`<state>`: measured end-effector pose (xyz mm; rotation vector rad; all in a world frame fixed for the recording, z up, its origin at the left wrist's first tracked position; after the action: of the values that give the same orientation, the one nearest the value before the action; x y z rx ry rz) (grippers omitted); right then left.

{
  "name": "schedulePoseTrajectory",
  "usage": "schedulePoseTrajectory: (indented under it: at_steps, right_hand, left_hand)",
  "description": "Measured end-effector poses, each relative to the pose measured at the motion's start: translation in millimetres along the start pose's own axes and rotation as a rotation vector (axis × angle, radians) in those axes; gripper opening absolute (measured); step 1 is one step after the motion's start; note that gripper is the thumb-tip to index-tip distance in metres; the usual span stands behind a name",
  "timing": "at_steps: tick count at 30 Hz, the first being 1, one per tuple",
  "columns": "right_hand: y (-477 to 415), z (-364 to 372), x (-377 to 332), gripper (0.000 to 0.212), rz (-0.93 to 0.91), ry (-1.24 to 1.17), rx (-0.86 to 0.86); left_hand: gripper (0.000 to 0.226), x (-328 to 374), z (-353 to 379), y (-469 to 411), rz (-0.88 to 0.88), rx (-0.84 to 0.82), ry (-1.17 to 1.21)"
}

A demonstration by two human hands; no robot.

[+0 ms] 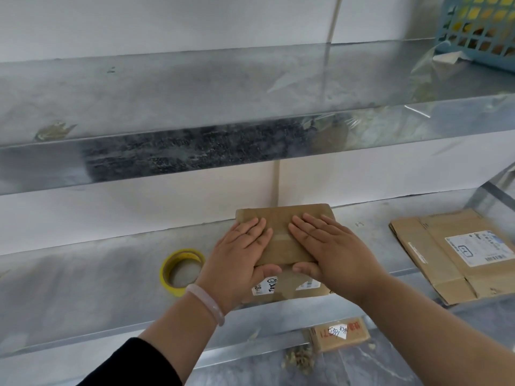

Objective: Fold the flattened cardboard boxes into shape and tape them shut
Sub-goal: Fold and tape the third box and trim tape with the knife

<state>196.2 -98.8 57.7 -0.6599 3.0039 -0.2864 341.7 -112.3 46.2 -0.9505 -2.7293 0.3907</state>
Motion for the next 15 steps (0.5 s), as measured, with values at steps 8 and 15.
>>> schedulePoseTrajectory:
  at_steps: [8, 15]
  right_hand:
    - [10, -15, 27, 0.056, 0.445, -0.276, 0.218]
    - [5, -10, 27, 0.061, 0.506, -0.206, 0.027]
  left_hand:
    - [0.056, -7, -19, 8, -0.443, 0.338, 0.586]
    - [0.063, -9, -17, 6, -0.463, 0.125, 0.218]
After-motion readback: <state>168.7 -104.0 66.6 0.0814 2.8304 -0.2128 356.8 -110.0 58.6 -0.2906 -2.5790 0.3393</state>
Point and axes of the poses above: each hand's wrist, its own y-axis away from the middle knuckle, its own z-axis out of the palm, x = y × z, the point moved 8 cm from there along -y, towards the middle knuckle, and after that the axes turned 11 degrees about x, right-handed, at the moved point
